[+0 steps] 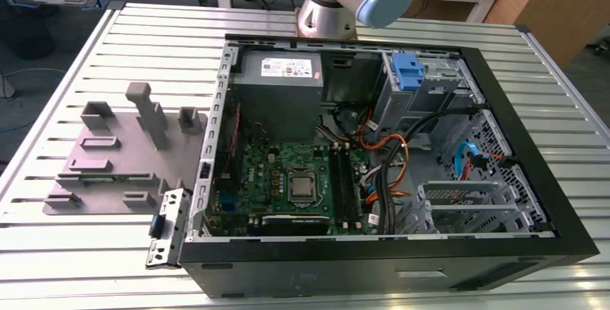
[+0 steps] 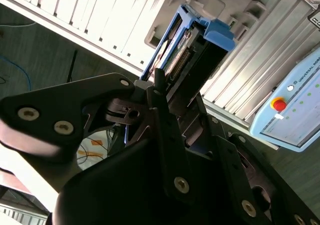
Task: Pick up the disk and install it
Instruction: 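Pick up the disk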
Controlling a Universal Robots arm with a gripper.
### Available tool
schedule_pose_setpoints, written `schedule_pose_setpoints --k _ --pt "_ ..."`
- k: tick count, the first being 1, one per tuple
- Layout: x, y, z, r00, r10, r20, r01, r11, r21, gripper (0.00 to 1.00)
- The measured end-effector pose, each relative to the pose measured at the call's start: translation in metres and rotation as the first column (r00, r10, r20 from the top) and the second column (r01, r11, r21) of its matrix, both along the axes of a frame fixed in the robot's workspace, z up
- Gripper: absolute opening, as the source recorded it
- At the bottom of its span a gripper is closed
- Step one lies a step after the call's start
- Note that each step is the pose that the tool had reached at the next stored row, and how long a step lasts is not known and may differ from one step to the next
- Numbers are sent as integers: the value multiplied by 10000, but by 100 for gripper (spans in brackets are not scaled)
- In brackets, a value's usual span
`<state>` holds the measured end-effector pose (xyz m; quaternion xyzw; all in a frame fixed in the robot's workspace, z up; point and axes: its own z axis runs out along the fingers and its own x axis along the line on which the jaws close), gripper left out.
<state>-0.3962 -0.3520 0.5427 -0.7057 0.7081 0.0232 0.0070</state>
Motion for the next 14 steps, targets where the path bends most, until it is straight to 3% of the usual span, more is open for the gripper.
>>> schedule_pose_setpoints --k 14 --pt "347 0 -6 10000 0 -1 0 10000 0 35"
